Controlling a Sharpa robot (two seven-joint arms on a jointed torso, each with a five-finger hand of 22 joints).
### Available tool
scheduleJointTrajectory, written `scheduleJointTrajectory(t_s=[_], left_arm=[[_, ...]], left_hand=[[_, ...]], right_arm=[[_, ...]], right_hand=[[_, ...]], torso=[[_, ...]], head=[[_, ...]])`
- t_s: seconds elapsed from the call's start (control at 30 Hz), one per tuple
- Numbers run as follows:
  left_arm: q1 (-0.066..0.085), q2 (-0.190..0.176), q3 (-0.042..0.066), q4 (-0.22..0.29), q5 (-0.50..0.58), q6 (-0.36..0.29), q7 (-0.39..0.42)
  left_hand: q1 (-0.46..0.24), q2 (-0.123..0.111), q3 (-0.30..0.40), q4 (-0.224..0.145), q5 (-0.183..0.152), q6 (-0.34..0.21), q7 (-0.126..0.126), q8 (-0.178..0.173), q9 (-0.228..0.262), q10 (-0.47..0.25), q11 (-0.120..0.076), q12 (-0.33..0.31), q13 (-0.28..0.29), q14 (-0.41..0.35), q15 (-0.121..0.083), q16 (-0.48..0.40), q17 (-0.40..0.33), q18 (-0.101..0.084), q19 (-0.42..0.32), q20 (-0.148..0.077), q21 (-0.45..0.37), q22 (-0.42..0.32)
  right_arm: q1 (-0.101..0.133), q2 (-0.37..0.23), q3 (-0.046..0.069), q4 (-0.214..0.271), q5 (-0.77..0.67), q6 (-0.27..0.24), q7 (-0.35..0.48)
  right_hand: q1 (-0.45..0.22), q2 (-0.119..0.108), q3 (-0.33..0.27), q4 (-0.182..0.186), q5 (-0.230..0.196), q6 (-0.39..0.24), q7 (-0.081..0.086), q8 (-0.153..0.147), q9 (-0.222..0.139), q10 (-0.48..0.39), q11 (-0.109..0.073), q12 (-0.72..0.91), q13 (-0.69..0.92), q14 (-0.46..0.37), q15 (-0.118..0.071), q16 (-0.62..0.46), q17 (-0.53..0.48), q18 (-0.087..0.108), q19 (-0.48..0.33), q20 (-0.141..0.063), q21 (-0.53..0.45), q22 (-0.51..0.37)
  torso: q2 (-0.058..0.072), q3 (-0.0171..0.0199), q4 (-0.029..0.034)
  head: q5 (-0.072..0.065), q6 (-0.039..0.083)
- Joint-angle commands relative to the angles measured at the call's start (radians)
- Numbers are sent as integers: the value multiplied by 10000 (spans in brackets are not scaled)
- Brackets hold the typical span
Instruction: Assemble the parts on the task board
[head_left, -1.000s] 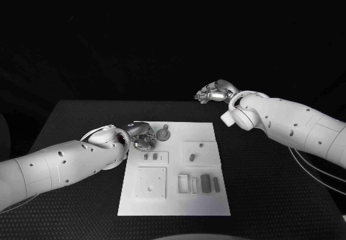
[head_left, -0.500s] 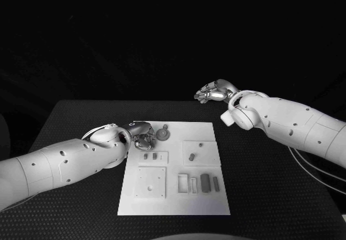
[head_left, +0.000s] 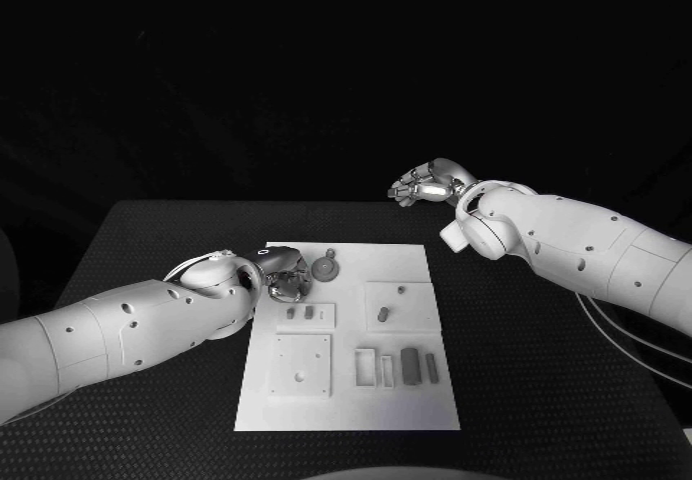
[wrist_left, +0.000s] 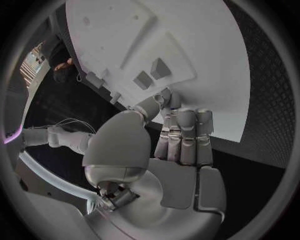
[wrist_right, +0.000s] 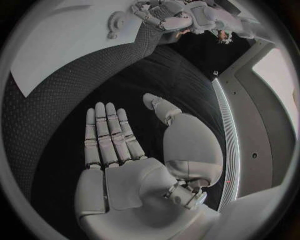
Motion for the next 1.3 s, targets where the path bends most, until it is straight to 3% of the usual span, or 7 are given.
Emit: scheduleJointTrajectory(t_s=[0.03, 0.37, 0.9, 1.0, 1.13, 1.2, 1.3], left_arm=[[-65, -3, -51, -24, 185, 366, -211], [-65, -22, -58, -29, 216, 178, -231], [-61, -274, -35, -191, 244, 300, -261], [-55, -385, 17, -383, 592, 340, -202], [-36, -541, 306, -656, 1611, 283, -106], [63, -630, 395, -822, 2564, 216, -32], [278, -735, 408, -1099, 4104, -142, 200]], left_hand=[[-147, -272, -72, 46, -52, -261, -57, -126, -56, -134, 28, -77, 8, -72, 54, -49, -25, 50, -53, -538, -55, 115], [-181, -435, -245, 27, -52, -1315, -221, -499, -298, -260, 104, -188, -10, -182, 130, -40, -78, 93, -118, -453, -128, 114], [-66, -537, -262, 1, -49, -1589, -289, -506, -356, -266, 104, -202, -1, -211, 130, -31, -112, 110, -115, -450, -144, 119], [91, -618, -184, -15, -6, -1468, -191, -352, -327, -544, 224, -277, -63, -561, 247, -287, -240, 56, -389, -348, -341, 78], [262, -599, -83, -21, 129, -1106, -58, -80, -238, -812, 322, -271, -122, -697, 347, -361, -290, 16, -565, -252, -487, 49], [255, -592, -77, -4, 152, -1046, -20, -19, -221, -797, 328, -241, -115, -733, 356, -402, -319, 6, -582, -232, -515, 44], [150, -562, -36, 27, 156, -921, 143, 124, -177, -682, 319, -175, -77, -996, 355, -795, -532, -50, -753, -183, -747, -49]], right_arm=[[-1, 4, 5, 21, -6, 69, 95], [-1, -3, 5, 21, -6, 81, 95], [-2, -160, 5, 69, -123, 188, 91], [-2, -289, 3, 116, -556, 296, 74], [-4, -402, 2, 126, -1293, 500, 63], [-7, -489, -1, 167, -1656, 725, 8], [-50, -666, -7, 282, -2670, 1124, -79]], right_hand=[[27, 47, -70, -9, 51, -83, 244, 53, -17, 67, -17, -44, -6, -62, -9, -42, -14, -109, -40, 25, -68, 18], [31, 47, -68, -11, 52, -83, 244, 55, -18, 70, -18, -46, -5, -61, -10, -42, -14, -107, -38, 25, -72, 21], [178, 46, -40, -146, -5, -84, 240, 68, -29, 78, -20, -62, -5, -52, 9, -38, -10, -97, -26, 21, -98, 54], [311, 56, -22, -287, -71, -82, 236, 81, -36, 89, -21, -71, -4, -46, 16, -36, -8, -92, -11, 24, -118, 80], [690, 38, 71, -597, -283, -24, 192, 129, -36, 126, -30, -72, -1, -17, 18, -20, 3, -80, 33, 31, -139, 122], [862, 46, 127, -721, -430, 49, 135, 176, -30, 168, -42, -60, 4, 89, -23, 42, 37, -48, 136, 31, -120, 152], [1054, 79, 203, -850, -647, 169, 67, 247, -16, 278, -81, -12, 16, 244, -97, 133, 95, 14, 320, 29, -87, 185]], torso=[[3, 0, 1], [1, 0, -5], [-7, -7, 9], [-19, -16, 9], [-15, -13, 4], [-12, -6, 4], [-12, 1, 21]], head=[[-3, -2], [2, 1], [-10, 59], [-20, 82], [-18, 145], [-20, 172], [-30, 229]])
